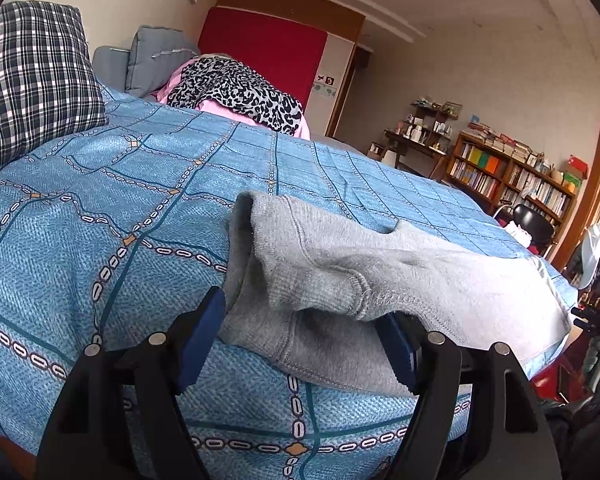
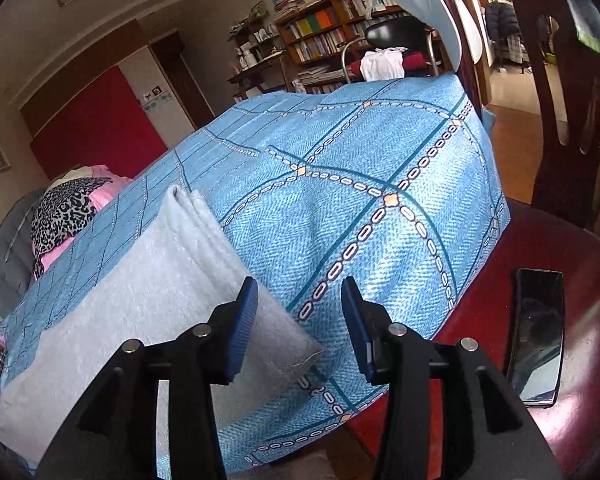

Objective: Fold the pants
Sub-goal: 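Open both tools and release the folded sweatpants onto the bed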

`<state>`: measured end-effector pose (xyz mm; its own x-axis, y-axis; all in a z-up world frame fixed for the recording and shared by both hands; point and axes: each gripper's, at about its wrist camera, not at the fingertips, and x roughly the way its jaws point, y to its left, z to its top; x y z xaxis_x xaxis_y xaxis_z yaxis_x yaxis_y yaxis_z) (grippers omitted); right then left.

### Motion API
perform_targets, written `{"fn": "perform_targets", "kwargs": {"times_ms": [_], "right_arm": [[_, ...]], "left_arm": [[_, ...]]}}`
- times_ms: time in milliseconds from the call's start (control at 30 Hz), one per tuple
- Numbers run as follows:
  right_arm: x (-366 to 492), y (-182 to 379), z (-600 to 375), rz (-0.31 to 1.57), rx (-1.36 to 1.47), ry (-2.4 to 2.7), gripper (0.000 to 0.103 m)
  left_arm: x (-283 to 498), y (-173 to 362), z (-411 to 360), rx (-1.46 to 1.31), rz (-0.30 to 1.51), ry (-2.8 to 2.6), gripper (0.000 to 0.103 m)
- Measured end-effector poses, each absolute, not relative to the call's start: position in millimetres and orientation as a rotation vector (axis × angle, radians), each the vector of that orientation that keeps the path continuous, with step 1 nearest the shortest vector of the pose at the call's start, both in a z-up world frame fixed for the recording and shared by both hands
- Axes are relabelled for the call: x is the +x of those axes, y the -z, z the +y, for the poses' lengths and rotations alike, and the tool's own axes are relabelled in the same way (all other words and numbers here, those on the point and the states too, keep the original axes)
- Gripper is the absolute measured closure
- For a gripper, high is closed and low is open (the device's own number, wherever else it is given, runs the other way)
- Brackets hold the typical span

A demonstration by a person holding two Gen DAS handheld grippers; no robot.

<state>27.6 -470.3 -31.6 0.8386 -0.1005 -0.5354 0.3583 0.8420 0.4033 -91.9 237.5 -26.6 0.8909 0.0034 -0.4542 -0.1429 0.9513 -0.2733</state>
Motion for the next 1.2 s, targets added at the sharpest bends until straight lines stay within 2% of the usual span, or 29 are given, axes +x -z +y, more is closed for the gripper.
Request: {"fn": "perform_targets", "kwargs": {"times_ms": [333, 433, 533, 633, 867, 967, 1067, 1200], "right_arm": [[29, -6, -420, 0.357, 0.358, 0.187, 0.050], [39, -6, -397, 0.366, 0.310, 0.128, 0.049], [52, 1, -375, 0.408, 0.291, 0.044, 0.049], [60, 9, -354, 0.436, 0.266, -0.011, 0.049], [68, 23, -324, 0.484, 0.218, -0.092, 0.049], [74, 34, -313, 0.523, 0.179, -0.119, 0.047], [79, 52, -300, 0.584, 0.101, -0.131, 0.038], [75, 56, -288, 0.570, -0.005, -0.113, 0.037]], "left_arm": [[-102, 22, 247, -0.511, 0.410, 0.029, 0.029], [-106, 21, 252, -0.586, 0.398, 0.067, 0.029], [-111, 20, 259, -0.675, 0.372, 0.103, 0.022], [-115, 19, 264, -0.745, 0.358, 0.128, 0.019], [-91, 34, 255, -0.751, 0.478, 0.020, 0.015], [-80, 40, 247, -0.704, 0.501, -0.082, 0.015], [-73, 35, 226, -0.524, 0.535, -0.192, 0.016], [-70, 24, 200, -0.317, 0.552, -0.330, 0.016]]}}
